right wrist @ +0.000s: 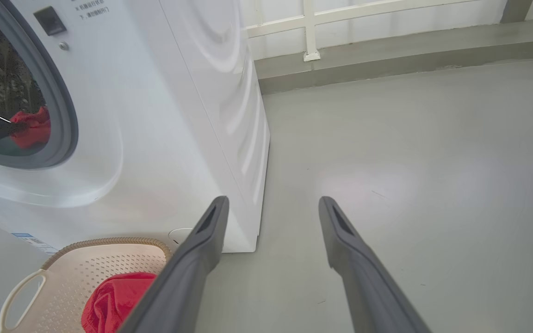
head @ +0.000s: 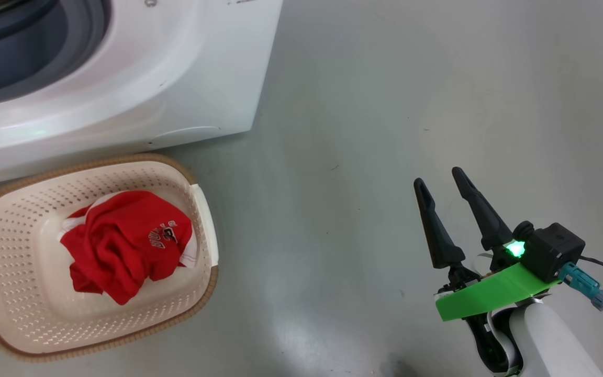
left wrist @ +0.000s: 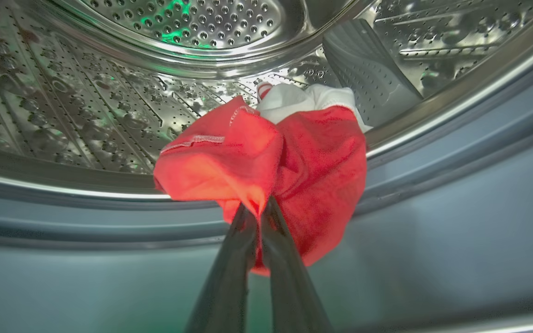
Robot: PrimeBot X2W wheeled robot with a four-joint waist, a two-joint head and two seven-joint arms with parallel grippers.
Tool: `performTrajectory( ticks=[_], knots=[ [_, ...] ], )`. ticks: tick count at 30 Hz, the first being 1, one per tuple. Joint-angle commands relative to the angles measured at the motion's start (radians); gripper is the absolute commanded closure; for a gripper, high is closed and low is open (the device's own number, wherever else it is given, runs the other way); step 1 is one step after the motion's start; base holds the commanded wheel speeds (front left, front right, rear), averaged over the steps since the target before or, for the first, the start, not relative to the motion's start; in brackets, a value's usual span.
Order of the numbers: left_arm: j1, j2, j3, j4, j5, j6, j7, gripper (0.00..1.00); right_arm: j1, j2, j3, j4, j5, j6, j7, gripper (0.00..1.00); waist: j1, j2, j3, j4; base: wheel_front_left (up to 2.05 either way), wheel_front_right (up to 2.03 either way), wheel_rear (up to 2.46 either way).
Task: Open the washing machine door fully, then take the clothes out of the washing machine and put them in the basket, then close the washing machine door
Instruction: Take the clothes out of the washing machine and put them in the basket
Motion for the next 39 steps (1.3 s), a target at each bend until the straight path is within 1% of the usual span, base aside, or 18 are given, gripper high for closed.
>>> performTrajectory(
  ticks=[1, 8, 12, 15, 20, 25, 39],
  knots=[
    [-0.010, 0.047, 0.008, -0.018, -0.012, -0.003, -0.024, 1.00, -0.004, 0.001, 0.015, -0.022, 0.002, 0.006, -0.006, 0.00, 0.0000, -0.0001, -0.004, 0.006, 0.00, 0.00, 0.00],
    [0.009, 0.005, 0.054, -0.019, -0.085, -0.005, -0.123, 1.00, -0.001, 0.001, 0.004, -0.019, -0.006, 0.006, -0.006, 0.00, 0.0000, -0.0001, -0.036, 0.031, 0.00, 0.00, 0.00],
    [0.041, -0.031, 0.110, -0.035, -0.162, -0.021, -0.175, 1.00, 0.006, 0.001, -0.002, -0.016, -0.015, 0.006, -0.006, 0.00, 0.0000, -0.0001, -0.063, 0.048, 0.00, 0.00, 0.00],
    [0.076, -0.054, 0.150, -0.071, -0.216, -0.036, -0.189, 1.00, 0.014, 0.001, -0.009, -0.015, -0.024, 0.006, -0.006, 0.00, 0.0000, -0.0001, -0.084, 0.063, 0.00, 0.00, 0.00],
    [0.176, -0.086, 0.201, -0.258, -0.279, -0.059, -0.191, 1.00, 0.024, -0.001, -0.020, -0.015, -0.035, 0.006, -0.006, 0.00, 0.0000, -0.0001, -0.119, 0.082, 0.00, 0.00, 0.00],
    [0.301, -0.119, 0.234, -0.433, -0.306, -0.079, -0.192, 1.00, 0.038, -0.013, -0.031, -0.017, -0.039, 0.006, -0.006, 0.00, 0.0000, -0.0001, -0.155, 0.100, 0.00, 0.00, 0.00],
    [0.564, -0.209, 0.289, -0.776, -0.297, -0.133, -0.192, 1.00, 0.089, -0.048, -0.062, -0.026, -0.044, 0.006, -0.006, 0.00, 0.0000, -0.0001, -0.234, 0.151, 0.00, 0.00, 0.00]
  ],
)
